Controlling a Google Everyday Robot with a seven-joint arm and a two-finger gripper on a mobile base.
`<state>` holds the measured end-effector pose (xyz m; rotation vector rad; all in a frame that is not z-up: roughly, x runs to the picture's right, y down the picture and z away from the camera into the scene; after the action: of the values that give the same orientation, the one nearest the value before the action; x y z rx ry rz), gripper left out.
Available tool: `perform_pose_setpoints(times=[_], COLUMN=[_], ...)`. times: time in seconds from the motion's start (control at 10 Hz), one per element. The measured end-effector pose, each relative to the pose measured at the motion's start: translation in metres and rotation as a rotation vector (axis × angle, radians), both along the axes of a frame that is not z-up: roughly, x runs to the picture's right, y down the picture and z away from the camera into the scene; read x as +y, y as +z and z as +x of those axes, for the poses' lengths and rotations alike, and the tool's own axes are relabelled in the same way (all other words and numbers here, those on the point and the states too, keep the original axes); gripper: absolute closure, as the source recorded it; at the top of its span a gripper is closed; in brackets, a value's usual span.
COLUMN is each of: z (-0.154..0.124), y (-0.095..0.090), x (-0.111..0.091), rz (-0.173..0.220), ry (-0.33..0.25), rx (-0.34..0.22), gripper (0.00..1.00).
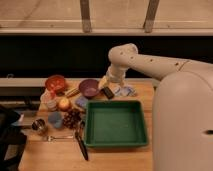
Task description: Place apple in plastic cup
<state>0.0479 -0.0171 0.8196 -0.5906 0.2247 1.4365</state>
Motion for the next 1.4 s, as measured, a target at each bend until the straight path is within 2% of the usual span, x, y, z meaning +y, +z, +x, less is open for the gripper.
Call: perform_pose_setpoints(times=[0.1, 0.4, 0.7, 0.9, 1.0, 1.1, 1.4], z=[-0.008, -0.045, -0.117, -0.166, -0.183, -0.188, -0.184], y=[-0.002, -0.002, -0.005, -0.019, -0.028, -0.031, -0.030], x=[-0.005, -0.016, -0.020, -0.009, -0.004, -0.001, -0.002], rz=[0.021, 0.054, 0.101, 0.130, 0.148, 0.153, 0.156], ry=[-0.056, -0.180, -0.389, -0.511, -0.543, -0.556, -0.558], rx=[-0.049, -0.137, -0.259, -0.352, -0.382, -0.392, -0.385], gripper=[0.20, 0.20, 0.20, 0.20, 0.20, 0.20, 0.20])
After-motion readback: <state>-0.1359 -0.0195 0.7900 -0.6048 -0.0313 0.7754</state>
